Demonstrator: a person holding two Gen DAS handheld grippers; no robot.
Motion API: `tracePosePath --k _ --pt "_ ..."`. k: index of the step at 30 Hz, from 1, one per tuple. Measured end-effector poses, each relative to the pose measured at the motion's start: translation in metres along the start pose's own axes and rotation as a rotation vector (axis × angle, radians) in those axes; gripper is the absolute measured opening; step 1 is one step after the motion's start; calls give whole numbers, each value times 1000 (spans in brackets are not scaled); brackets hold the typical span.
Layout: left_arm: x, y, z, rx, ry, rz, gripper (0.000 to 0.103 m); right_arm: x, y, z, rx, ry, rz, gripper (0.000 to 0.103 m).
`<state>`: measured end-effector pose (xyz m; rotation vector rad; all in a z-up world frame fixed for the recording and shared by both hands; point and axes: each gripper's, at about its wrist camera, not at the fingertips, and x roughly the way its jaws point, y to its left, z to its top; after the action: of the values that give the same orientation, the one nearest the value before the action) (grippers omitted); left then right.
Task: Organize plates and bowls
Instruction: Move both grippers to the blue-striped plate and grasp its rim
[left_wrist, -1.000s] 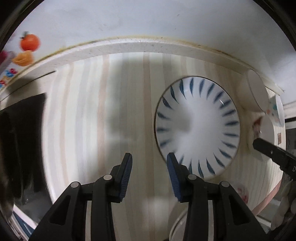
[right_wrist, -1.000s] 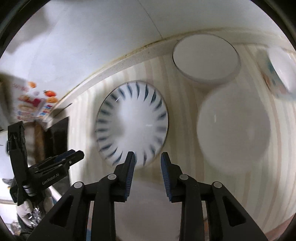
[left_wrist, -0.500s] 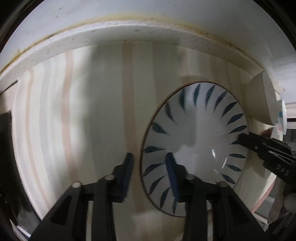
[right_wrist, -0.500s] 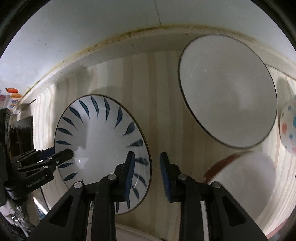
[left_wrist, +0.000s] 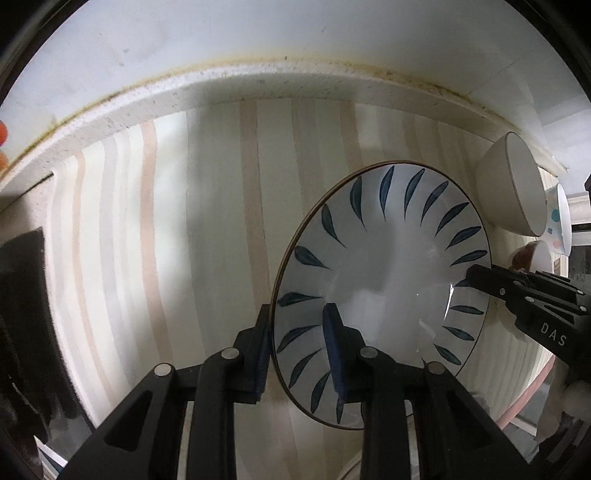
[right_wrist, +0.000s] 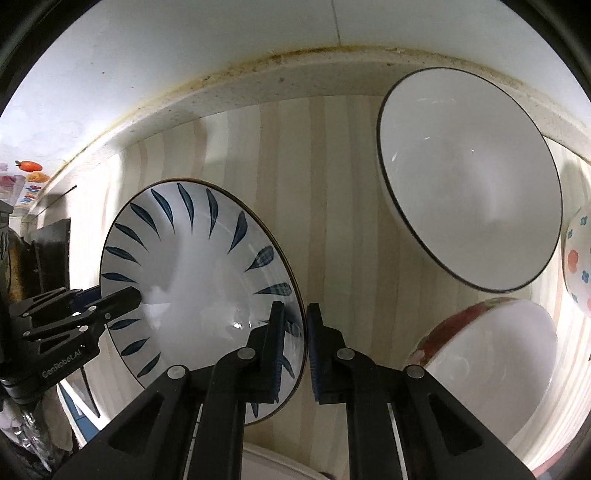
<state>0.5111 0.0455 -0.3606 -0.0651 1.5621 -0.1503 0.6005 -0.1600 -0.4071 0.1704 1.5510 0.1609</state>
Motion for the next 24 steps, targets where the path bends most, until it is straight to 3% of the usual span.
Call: tracePosePath --k 10,14,24 --pt "-57 -17 -16 16 -63 -10 24 -50 -4 -18 -23 -30 37 13" --pt "-77 -22 -32 38 -93 -10 24 -74 -1 -40 -39 -55 45 13" --pt "-86 -45 -101 84 -134 14 24 -104 7 -114 -45 -81 70 13"
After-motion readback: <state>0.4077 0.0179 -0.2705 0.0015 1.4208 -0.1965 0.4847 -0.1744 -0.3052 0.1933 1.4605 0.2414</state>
